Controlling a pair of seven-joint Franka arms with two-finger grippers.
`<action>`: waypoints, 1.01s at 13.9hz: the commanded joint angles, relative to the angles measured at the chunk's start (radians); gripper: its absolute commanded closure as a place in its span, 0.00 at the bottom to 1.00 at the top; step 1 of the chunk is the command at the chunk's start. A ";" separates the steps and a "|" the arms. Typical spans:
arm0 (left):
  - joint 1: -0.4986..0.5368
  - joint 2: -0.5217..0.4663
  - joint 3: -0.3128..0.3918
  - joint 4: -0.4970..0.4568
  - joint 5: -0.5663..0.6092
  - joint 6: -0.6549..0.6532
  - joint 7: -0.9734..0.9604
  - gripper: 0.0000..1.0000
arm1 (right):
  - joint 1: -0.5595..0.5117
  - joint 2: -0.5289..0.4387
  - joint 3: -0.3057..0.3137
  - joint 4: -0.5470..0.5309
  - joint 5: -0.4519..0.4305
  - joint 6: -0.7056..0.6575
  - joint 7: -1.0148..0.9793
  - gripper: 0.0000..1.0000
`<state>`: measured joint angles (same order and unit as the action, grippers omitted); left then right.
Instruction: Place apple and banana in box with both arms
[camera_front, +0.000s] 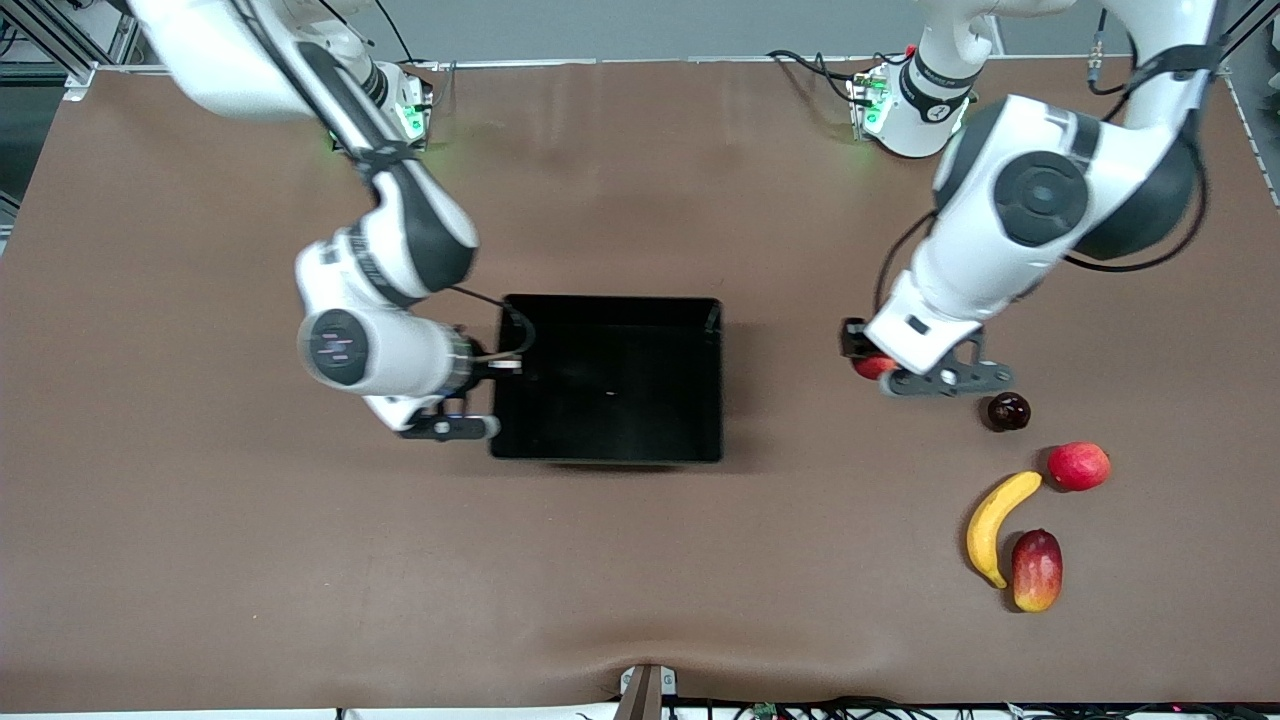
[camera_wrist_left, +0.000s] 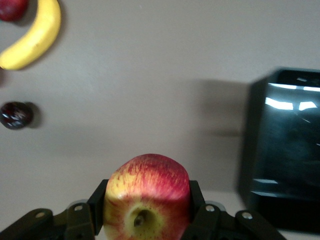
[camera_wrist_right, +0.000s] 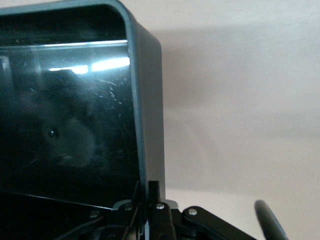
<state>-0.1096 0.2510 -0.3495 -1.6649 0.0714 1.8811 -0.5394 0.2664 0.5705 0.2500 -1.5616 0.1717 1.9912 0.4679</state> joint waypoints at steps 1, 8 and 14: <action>-0.033 0.028 -0.032 -0.009 0.004 0.018 -0.115 1.00 | 0.054 0.075 -0.001 0.064 -0.011 0.079 0.092 1.00; -0.134 0.203 -0.032 -0.016 0.080 0.216 -0.174 1.00 | 0.110 0.112 -0.011 0.069 -0.021 0.173 0.123 0.00; -0.167 0.342 -0.032 -0.015 0.179 0.280 -0.179 1.00 | 0.005 0.085 -0.017 0.219 -0.026 -0.049 0.118 0.00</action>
<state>-0.2663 0.5709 -0.3807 -1.6935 0.2218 2.1517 -0.7012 0.3206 0.6780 0.2229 -1.3896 0.1687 2.0398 0.5733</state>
